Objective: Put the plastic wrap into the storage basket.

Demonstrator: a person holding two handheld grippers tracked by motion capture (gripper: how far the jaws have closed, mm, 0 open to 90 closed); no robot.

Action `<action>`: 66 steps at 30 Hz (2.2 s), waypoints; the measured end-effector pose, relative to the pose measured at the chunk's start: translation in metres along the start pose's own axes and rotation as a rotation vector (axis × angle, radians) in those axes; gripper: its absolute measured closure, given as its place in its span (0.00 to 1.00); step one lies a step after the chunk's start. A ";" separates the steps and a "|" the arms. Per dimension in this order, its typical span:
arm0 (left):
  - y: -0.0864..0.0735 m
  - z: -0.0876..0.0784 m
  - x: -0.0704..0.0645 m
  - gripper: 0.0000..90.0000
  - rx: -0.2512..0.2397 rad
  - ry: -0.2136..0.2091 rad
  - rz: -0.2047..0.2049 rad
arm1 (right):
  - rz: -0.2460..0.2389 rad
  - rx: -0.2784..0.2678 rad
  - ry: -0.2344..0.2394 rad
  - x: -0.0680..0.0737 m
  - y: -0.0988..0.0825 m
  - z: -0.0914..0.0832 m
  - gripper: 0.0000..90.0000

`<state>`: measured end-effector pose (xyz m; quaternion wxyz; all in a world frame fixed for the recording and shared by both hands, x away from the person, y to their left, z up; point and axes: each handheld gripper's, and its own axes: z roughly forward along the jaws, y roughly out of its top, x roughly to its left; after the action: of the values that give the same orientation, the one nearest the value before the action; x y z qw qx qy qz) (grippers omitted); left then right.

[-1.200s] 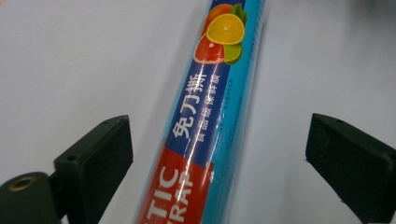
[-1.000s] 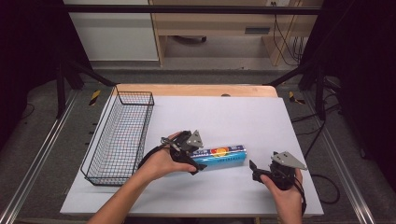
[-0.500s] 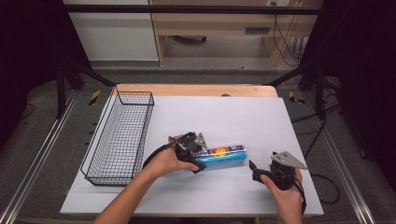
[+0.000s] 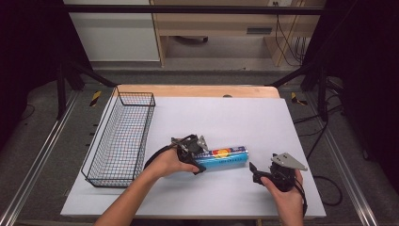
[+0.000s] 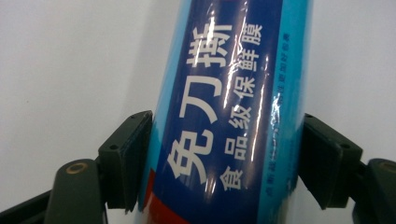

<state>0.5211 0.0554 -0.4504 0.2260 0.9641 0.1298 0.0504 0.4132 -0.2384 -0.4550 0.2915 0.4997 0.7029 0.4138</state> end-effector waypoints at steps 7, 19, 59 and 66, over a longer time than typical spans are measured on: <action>0.002 0.000 0.000 0.30 0.014 0.000 0.007 | 0.003 0.000 0.001 -0.001 0.000 0.000 0.09; 0.006 -0.002 -0.006 0.32 0.056 -0.014 -0.007 | 0.007 -0.009 -0.004 -0.003 0.000 -0.002 0.09; 0.022 -0.081 -0.021 0.35 -0.166 0.119 -0.108 | 0.067 -0.020 0.009 -0.008 -0.001 -0.005 0.06; 0.020 -0.087 -0.023 0.35 -0.189 0.126 -0.120 | 0.057 -0.016 0.012 -0.005 0.000 -0.004 0.06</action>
<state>0.4901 0.0692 -0.3645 0.3100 0.9239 0.1956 0.1093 0.4114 -0.2446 -0.4534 0.2794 0.5150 0.6867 0.4304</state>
